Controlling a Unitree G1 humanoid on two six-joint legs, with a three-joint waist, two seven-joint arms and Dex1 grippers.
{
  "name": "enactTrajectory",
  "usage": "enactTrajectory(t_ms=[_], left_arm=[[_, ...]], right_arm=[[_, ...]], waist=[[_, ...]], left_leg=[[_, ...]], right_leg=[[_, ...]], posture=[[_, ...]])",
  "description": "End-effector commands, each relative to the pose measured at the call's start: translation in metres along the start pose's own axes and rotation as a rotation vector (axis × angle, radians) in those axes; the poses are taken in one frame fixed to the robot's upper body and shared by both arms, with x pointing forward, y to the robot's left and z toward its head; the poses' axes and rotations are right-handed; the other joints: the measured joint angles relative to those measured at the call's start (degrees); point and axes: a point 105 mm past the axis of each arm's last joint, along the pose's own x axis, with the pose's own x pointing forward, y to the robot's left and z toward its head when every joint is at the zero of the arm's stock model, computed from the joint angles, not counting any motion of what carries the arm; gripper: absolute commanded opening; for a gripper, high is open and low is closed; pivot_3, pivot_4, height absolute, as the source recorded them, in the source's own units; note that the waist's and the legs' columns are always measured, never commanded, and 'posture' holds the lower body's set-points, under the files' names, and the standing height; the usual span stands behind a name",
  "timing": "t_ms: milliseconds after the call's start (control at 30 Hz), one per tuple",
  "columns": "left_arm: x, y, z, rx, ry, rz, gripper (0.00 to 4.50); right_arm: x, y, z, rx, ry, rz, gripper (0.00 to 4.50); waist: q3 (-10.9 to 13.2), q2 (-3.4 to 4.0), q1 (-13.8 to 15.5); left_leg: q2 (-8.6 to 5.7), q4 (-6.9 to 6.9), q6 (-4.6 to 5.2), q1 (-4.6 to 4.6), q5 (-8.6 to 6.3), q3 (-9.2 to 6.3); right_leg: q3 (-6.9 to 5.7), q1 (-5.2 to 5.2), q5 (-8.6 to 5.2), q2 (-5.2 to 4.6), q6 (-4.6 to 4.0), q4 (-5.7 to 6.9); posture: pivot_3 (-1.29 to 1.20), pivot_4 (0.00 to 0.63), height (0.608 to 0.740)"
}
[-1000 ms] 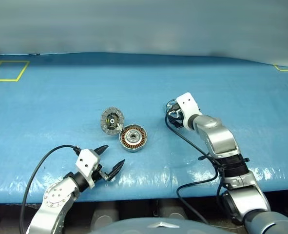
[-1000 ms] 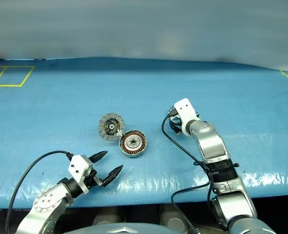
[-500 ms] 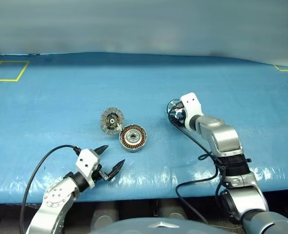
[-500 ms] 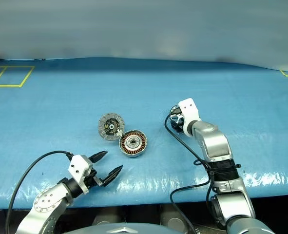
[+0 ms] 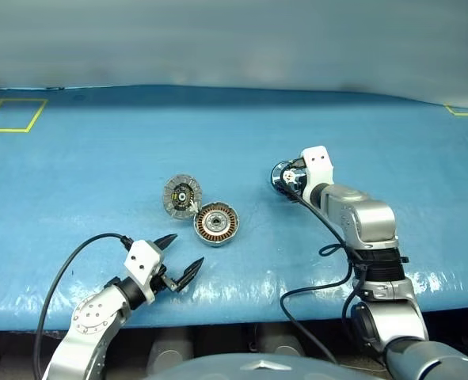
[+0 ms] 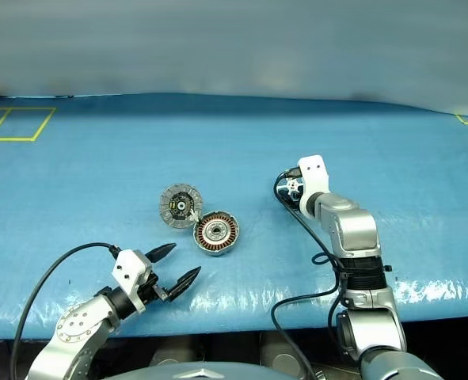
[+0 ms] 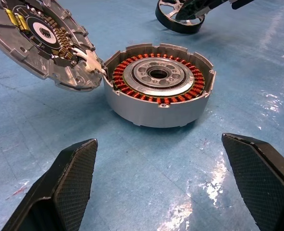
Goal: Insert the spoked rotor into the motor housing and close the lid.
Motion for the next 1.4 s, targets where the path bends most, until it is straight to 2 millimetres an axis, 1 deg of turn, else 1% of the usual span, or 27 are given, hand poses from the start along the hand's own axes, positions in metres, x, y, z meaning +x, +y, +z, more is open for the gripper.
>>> enactTrajectory(t_ms=[33, 267, 367, 567, 600, 1000, 1100, 1200, 1267, 1400], left_arm=[[0.001, -0.0018, 0.0018, 0.001, -0.015, -0.004, 4.5], [0.0012, -0.0017, 0.0015, 0.001, -0.017, 0.001, 4.5], [0.001, -0.0018, 0.0013, 0.0, -0.017, 0.002, 4.5], [0.0007, -0.0022, 0.001, -0.001, -0.016, 0.004, 4.5], [0.0007, -0.0023, 0.0009, -0.001, -0.016, 0.004, 4.5], [0.0017, -0.0033, 0.0015, 0.002, -0.017, -0.005, 4.5], [0.002, -0.0031, 0.0017, 0.003, -0.016, -0.007, 4.5], [0.002, -0.0028, 0.0018, 0.005, -0.016, -0.008, 4.5], [0.0018, -0.0025, 0.0019, 0.006, -0.015, -0.008, 4.5], [0.0014, -0.0013, 0.0019, 0.009, -0.013, -0.007, 4.5]], right_arm=[[-0.0034, -0.001, 0.0153, 0.036, -0.051, -0.005, 3.8], [-0.0019, -0.0005, 0.0138, -0.035, -0.037, -0.026, 3.8], [-0.001, 0.0019, 0.0118, -0.044, -0.031, -0.021, 3.22], [-0.0004, 0.0045, 0.0125, -0.054, -0.031, -0.01, 1.17], [-0.0004, 0.0044, 0.0128, -0.058, -0.032, -0.011, 0.92], [0.0017, 0.0011, 0.0092, -0.082, -0.021, -0.026, 0.92], [0.0024, 0.0033, 0.0081, -0.089, -0.019, -0.005, 0.92], [0.003, 0.0032, 0.0074, -0.097, -0.017, -0.015, 1.5], [0.003, 0.0034, 0.0094, -0.111, -0.027, -0.024, 2.14], [0.0015, 0.0054, 0.0151, -0.124, -0.046, -0.019, 2.14]], waist=[[0.0, 0.01, 0.0], [0.0, 0.01, 0.01], [0.0, 0.01, -0.08], [0.0, 0.01, -0.11], [0.0, 0.01, -0.17], [0.01, 0.02, -0.21], [0.0, 0.02, -0.22], [0.01, 0.02, -0.24], [0.01, 0.02, -0.24], [0.01, 0.02, -0.22]], left_leg=[[0.0, 0.0, 0.0, 0.0, 0.0, 0.0], [-0.01, 0.0, 0.0, 0.0, 0.0, 0.0], [0.0, 0.0, 0.0, 0.0, 0.0, 0.0], [0.0, 0.0, 0.0, 0.0, 0.0, 0.0], [0.0, 0.0, 0.0, 0.0, 0.0, 0.0], [0.0, -0.01, 0.0, 0.0, 0.0, 0.0], [0.0, 0.0, 0.0, 0.01, 0.0, 0.01], [0.0, 0.01, 0.0, 0.02, 0.0, 0.01], [0.0, 0.01, 0.0, 0.02, 0.0, 0.0], [0.0, 0.0, 0.0, 0.0, 0.0, 0.0]], right_leg=[[0.0, 0.0, 0.0, 0.0, 0.0, 0.0], [0.01, 0.0, 0.0, -0.01, 0.0, 0.0], [0.01, 0.0, 0.0, 0.0, 0.0, 0.0], [0.01, 0.0, 0.0, -0.01, 0.0, 0.0], [0.01, 0.0, 0.0, -0.01, 0.0, 0.0], [0.01, 0.01, 0.01, -0.01, 0.02, 0.0], [0.02, 0.02, 0.01, -0.01, 0.02, 0.0], [0.02, 0.02, 0.01, -0.01, 0.02, 0.0], [0.02, 0.01, 0.01, 0.0, 0.02, 0.0], [0.02, 0.01, 0.01, -0.01, 0.02, 0.0]], posture=[[0.0, 0.15, 0.74], [0.0, 0.15, 0.74], [0.0, 0.15, 0.74], [0.0, 0.15, 0.74], [0.0, 0.15, 0.74], [0.0, 0.15, 0.74], [0.0, 0.15, 0.74], [0.0, 0.15, 0.74], [0.0, 0.15, 0.74], [0.0, 0.15, 0.74]])
